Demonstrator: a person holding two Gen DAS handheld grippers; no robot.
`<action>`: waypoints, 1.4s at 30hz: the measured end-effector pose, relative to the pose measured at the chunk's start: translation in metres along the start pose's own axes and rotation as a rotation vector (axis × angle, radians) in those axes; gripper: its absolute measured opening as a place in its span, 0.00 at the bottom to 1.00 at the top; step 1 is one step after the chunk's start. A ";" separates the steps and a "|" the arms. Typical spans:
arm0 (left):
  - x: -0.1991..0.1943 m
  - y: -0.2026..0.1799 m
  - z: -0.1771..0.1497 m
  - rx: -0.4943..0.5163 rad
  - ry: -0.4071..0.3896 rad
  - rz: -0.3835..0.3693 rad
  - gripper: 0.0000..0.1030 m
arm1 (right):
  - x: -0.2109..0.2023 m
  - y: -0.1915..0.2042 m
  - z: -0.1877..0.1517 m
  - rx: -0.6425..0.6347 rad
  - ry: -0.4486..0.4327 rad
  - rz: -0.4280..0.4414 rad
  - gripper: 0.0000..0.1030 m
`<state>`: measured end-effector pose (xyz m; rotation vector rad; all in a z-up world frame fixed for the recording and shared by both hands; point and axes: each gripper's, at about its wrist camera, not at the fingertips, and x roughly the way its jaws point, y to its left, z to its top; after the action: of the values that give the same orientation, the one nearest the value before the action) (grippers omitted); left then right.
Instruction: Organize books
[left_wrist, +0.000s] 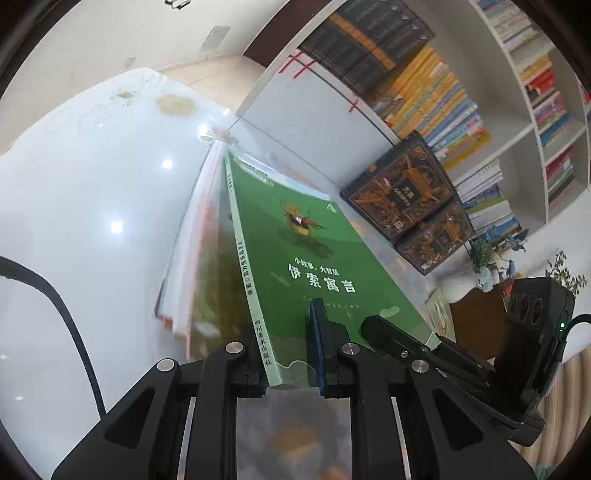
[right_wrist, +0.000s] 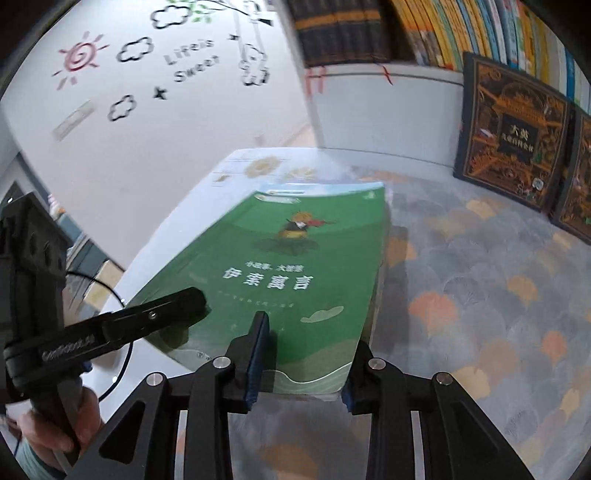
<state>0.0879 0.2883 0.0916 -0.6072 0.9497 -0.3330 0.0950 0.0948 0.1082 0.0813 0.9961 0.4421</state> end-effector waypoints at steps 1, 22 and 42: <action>0.001 0.004 0.003 -0.005 -0.005 0.017 0.14 | 0.007 0.000 0.004 0.007 0.014 -0.014 0.30; -0.056 0.013 -0.104 -0.137 -0.013 0.235 0.28 | -0.045 -0.083 -0.088 0.065 0.158 -0.179 0.54; 0.027 -0.216 -0.195 0.109 0.048 0.129 0.76 | -0.197 -0.283 -0.167 0.300 0.062 -0.393 0.83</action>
<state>-0.0614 0.0386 0.1226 -0.4374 1.0047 -0.2828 -0.0429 -0.2628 0.0976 0.1382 1.1043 -0.0665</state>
